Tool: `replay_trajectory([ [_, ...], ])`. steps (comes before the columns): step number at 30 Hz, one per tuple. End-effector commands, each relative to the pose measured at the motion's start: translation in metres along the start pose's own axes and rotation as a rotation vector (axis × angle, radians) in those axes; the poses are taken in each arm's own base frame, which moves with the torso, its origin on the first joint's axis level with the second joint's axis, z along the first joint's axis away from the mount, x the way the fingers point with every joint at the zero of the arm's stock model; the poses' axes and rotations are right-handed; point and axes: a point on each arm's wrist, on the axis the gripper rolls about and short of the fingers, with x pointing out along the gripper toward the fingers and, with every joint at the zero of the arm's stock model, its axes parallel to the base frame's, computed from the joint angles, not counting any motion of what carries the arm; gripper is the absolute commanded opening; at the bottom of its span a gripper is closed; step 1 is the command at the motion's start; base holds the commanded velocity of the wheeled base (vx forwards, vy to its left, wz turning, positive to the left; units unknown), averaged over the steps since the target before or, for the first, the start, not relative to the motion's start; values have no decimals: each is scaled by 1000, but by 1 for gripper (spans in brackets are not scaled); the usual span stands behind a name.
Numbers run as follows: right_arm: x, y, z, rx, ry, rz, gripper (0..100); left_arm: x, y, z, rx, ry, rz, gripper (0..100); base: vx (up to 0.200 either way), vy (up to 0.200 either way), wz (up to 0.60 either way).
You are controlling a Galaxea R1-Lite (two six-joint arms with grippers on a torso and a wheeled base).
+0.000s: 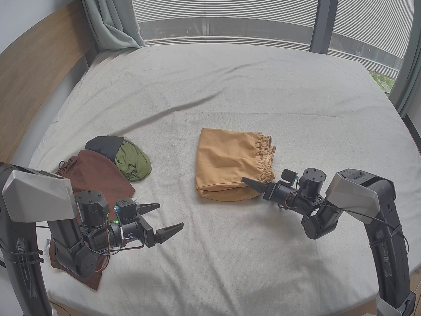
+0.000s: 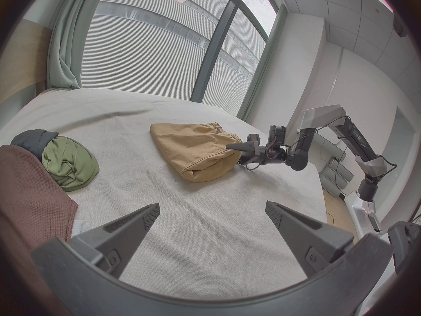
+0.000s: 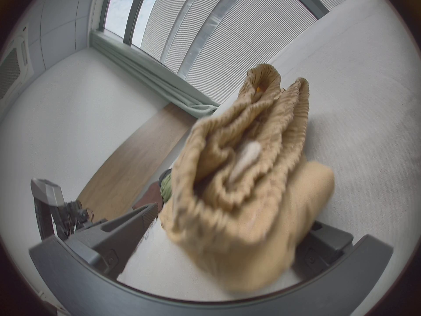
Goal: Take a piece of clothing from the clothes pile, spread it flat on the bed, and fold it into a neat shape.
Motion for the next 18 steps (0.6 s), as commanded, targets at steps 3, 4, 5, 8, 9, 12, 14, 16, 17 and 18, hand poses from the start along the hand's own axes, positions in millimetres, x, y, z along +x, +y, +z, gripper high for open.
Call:
replay_trajectory([
  [3, -32, 16, -23, -49, 125, -58, 100, -1, 1, 1, 2, -5, 3, 100, 0, 0, 0],
  [4, -34, 18, -26, -47, 136, -61, 100, -1, 1, 1, 2, -5, 3, 100, 0, 0, 0],
  [5, -38, 23, -30, -51, 156, -62, 100, -1, 1, 2, 3, -6, 3, 100, 0, 0, 0],
  [8, -46, 38, -34, -63, 184, -50, 100, -1, 1, 1, 2, -5, 3, 100, 0, 0, 0],
  [9, -47, 44, -34, -67, 185, -39, 100, 0, 1, 2, 3, -6, 3, 100, 0, 0, 0],
  [12, -50, 63, -33, -83, 188, -6, 100, 0, 1, 1, 1, -4, 4, 100, 0, 0, 0],
  [14, -51, 73, -28, -105, 169, 21, 100, 0, 1, 1, 1, -4, 4, 100, 0, 0, 0],
  [16, -51, 83, -19, -121, 148, 41, 100, 0, 1, 0, 1, -2, 3, 100, 0, 0, 0],
  [17, -51, 89, -14, -129, 137, 53, 100, 0, 1, 0, 1, -2, 3, 100, 0, 0, 0],
  [18, -51, 94, -9, -133, 128, 66, 100, 0, 1, 0, 0, -1, 3, 100, 0, 0, 0],
])
